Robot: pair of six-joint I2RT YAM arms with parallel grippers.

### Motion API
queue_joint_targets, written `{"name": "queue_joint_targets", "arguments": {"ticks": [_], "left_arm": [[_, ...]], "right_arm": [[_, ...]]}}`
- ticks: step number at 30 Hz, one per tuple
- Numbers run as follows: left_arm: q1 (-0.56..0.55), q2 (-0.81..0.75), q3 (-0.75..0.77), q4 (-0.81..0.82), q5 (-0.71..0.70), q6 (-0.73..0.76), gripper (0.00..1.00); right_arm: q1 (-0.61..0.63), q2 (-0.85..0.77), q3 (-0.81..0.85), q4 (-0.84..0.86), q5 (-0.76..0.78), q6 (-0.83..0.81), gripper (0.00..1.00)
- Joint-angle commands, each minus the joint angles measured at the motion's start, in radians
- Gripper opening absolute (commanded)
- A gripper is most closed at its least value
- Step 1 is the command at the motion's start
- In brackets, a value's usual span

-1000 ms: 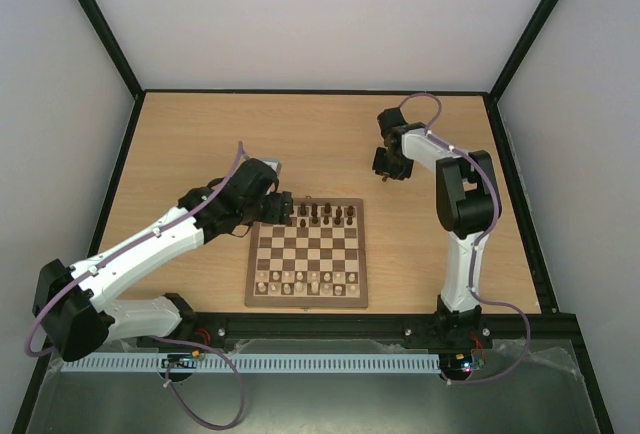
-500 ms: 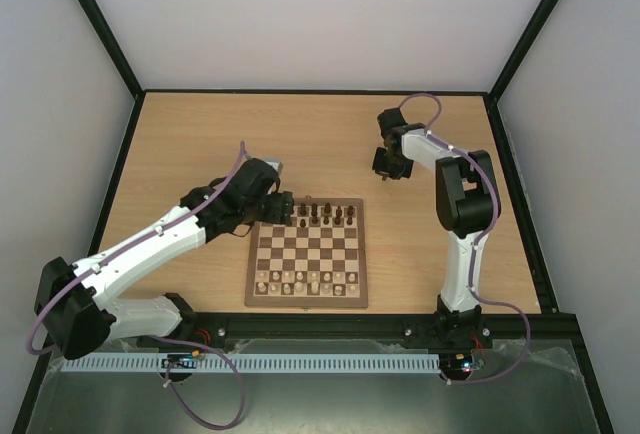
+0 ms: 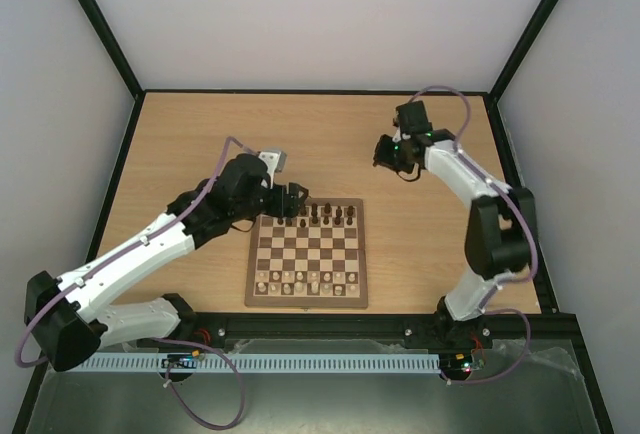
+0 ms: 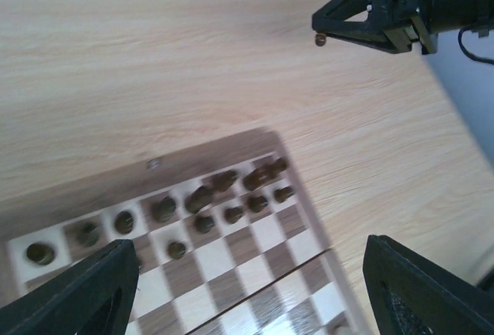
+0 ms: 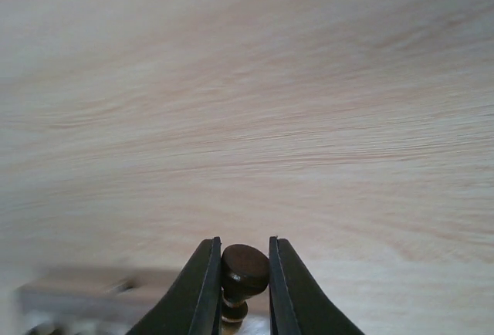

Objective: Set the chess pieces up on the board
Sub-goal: Pick up the chess piece at the center of the board, then place the chess piece on the chessboard.

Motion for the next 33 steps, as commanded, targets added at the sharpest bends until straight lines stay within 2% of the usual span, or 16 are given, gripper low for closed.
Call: {"name": "queue_joint_targets", "arguments": {"ticks": [1, 9, 13, 20, 27, 33], "left_arm": [[-0.020, -0.020, -0.015, 0.173, 0.119, -0.048, 0.83], [-0.152, 0.091, 0.005, 0.400, 0.044, -0.115, 0.83], [-0.211, 0.163, 0.046, 0.439, -0.060, -0.101, 0.82], [-0.237, 0.268, 0.096, 0.479, -0.176, -0.070, 0.77], [-0.245, 0.296, 0.087, 0.557, -0.280, -0.039, 0.64], [-0.245, 0.337, 0.091, 0.631, -0.299, -0.016, 0.49]], "right_arm": [[0.001, -0.213, -0.100, 0.092, -0.192, 0.094, 0.06], [0.063, -0.462, -0.252, 0.247, -0.311, 0.333, 0.08], [0.101, -0.511, -0.254, 0.248, -0.324, 0.378, 0.08], [0.116, -0.535, -0.260, 0.225, -0.348, 0.397, 0.08], [0.117, -0.535, -0.276, 0.224, -0.358, 0.390, 0.08], [0.117, -0.530, -0.268, 0.224, -0.358, 0.393, 0.08]]}}
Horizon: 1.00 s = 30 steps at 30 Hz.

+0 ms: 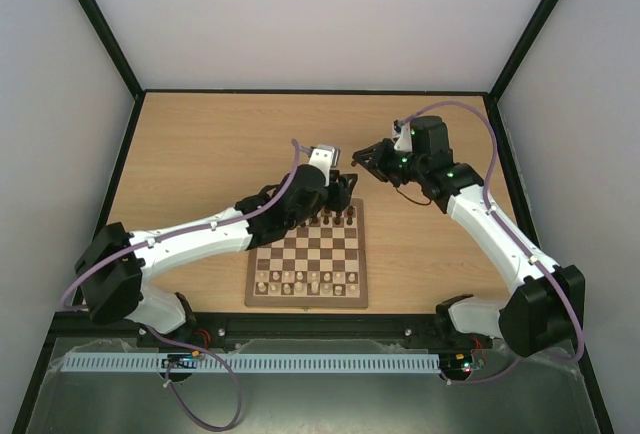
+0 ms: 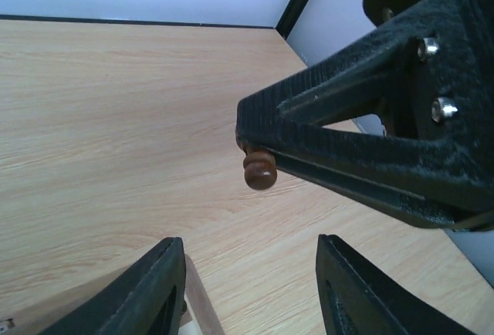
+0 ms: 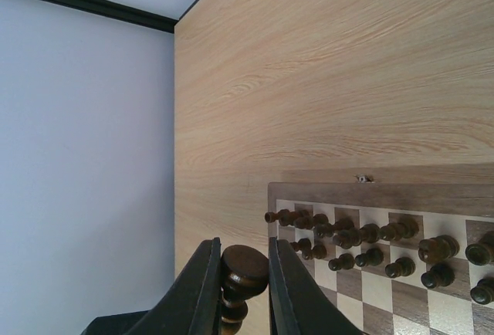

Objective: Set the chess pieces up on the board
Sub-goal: Place the chess piece on the chessboard.

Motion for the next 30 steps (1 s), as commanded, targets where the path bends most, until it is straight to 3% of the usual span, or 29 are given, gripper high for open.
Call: {"name": "queue_joint_targets", "arguments": {"ticks": [1, 11, 15, 22, 26, 30], "left_arm": [[-0.007, 0.035, 0.030, 0.096, -0.054, 0.026, 0.47], [-0.007, 0.084, 0.059, 0.129, -0.090, 0.035, 0.41], [-0.007, 0.086, 0.063, 0.129, -0.117, 0.043, 0.34], [-0.007, 0.087, 0.062, 0.152, -0.135, 0.047, 0.33], [-0.007, 0.102, 0.066, 0.156, -0.142, 0.045, 0.24], [-0.007, 0.113, 0.072, 0.162, -0.141, 0.043, 0.22]], "right_arm": [[0.005, -0.010, 0.000, -0.006, -0.026, 0.011, 0.08], [0.007, -0.005, -0.003, -0.005, -0.038, 0.004, 0.08], [0.007, -0.003, -0.004, -0.004, -0.041, -0.002, 0.08], [0.007, 0.003, -0.012, 0.005, -0.049, -0.006, 0.08], [0.007, 0.004, -0.013, 0.006, -0.054, -0.008, 0.08], [0.007, 0.004, -0.017, 0.007, -0.057, -0.009, 0.08]]}}
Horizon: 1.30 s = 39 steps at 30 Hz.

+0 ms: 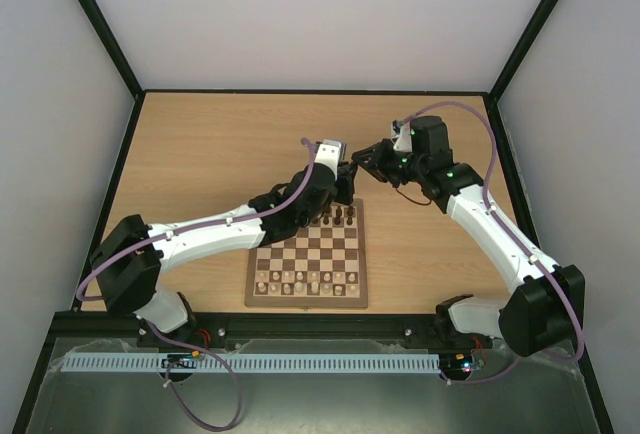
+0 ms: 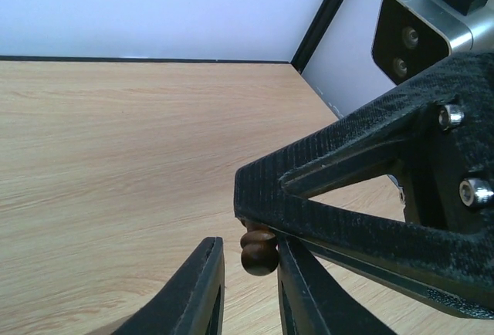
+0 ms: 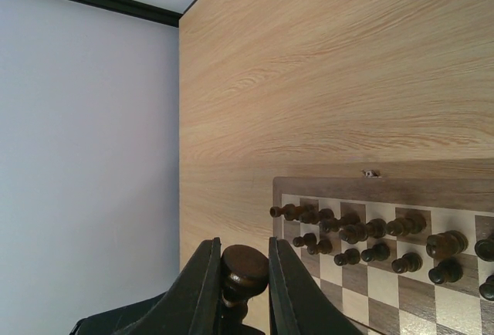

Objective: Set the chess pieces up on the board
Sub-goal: Place the chess piece on the chessboard.

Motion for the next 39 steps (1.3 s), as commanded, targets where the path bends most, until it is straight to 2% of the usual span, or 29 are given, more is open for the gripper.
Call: {"name": "queue_joint_targets", "arguments": {"ticks": [1, 7, 12, 18, 21, 24, 27, 33, 39], "left_arm": [[-0.003, 0.023, 0.034, 0.048, -0.030, 0.001, 0.22], [-0.002, 0.043, 0.051, 0.045, -0.030, 0.002, 0.10], [-0.003, 0.048, 0.052, 0.030, -0.041, 0.009, 0.09], [-0.002, 0.029, 0.057, -0.054, -0.053, 0.006, 0.09], [-0.003, 0.010, 0.058, -0.132, -0.057, -0.009, 0.09], [-0.001, -0.015, 0.076, -0.255, -0.058, -0.029, 0.09], [0.019, -0.042, 0.133, -0.448, -0.027, -0.054, 0.09], [0.136, -0.096, 0.309, -0.898, 0.109, -0.052, 0.11], [0.199, -0.075, 0.473, -1.211, 0.251, -0.042, 0.12]], "right_arm": [[0.004, 0.003, -0.018, 0.008, -0.036, -0.005, 0.08], [0.005, 0.001, -0.017, 0.009, -0.040, -0.008, 0.09], [0.005, 0.002, -0.023, 0.009, -0.036, -0.014, 0.14], [0.001, 0.010, -0.014, -0.017, 0.017, -0.042, 0.33], [-0.020, 0.027, 0.007, -0.046, 0.045, -0.076, 0.39], [-0.067, 0.030, 0.005, -0.062, 0.048, -0.107, 0.46], [-0.088, 0.014, 0.010, -0.106, 0.089, -0.157, 0.49], [-0.089, -0.057, 0.018, -0.207, 0.217, -0.260, 0.53], [-0.087, -0.135, -0.022, -0.250, 0.240, -0.337, 0.66]]}}
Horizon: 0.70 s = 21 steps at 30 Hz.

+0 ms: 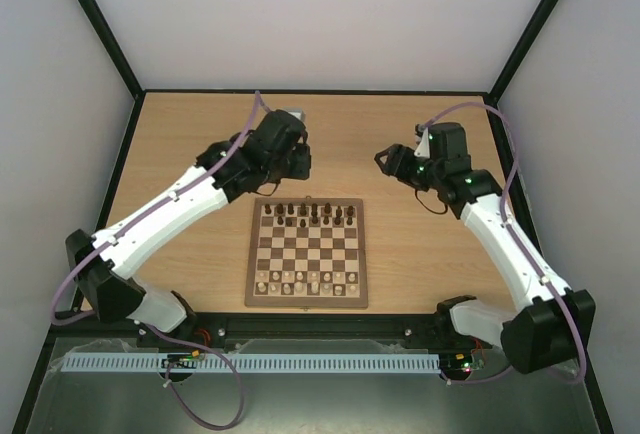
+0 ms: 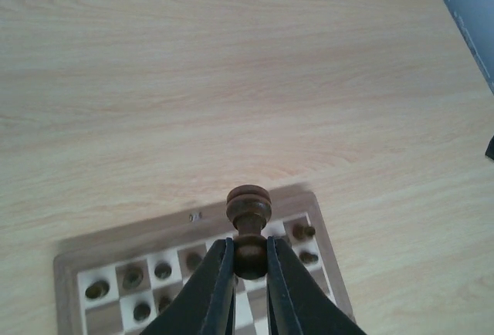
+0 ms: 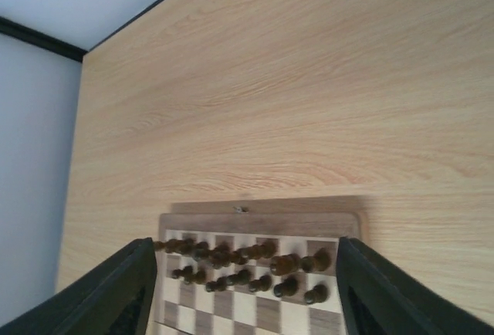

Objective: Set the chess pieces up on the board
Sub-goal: Place the chess piece on the chessboard.

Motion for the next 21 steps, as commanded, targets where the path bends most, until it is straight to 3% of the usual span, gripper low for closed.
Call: {"name": "queue_joint_targets", "arguments": {"ticks": [1, 5, 7, 12, 21], "left_arm": [[0.025, 0.006, 0.078, -0.336, 0.147, 0.005, 0.12], [0.051, 0.038, 0.086, -0.452, 0.226, 0.009, 0.11], [0.053, 0.058, 0.085, -0.506, 0.249, 0.009, 0.11], [0.054, 0.109, 0.110, -0.630, 0.249, 0.021, 0.11], [0.092, 0.140, -0.010, -0.630, 0.266, 0.052, 0.11]], "right_arm": [[0.002, -0.068, -0.021, -0.078, 0.030, -0.086, 0.70], [0.002, -0.112, -0.056, -0.091, 0.022, -0.116, 0.86], [0.002, -0.115, -0.062, -0.101, 0.023, -0.134, 1.00], [0.002, -0.115, -0.090, -0.092, 0.001, -0.156, 0.99], [0.002, -0.085, -0.115, -0.068, -0.018, -0.182, 0.99]]}}
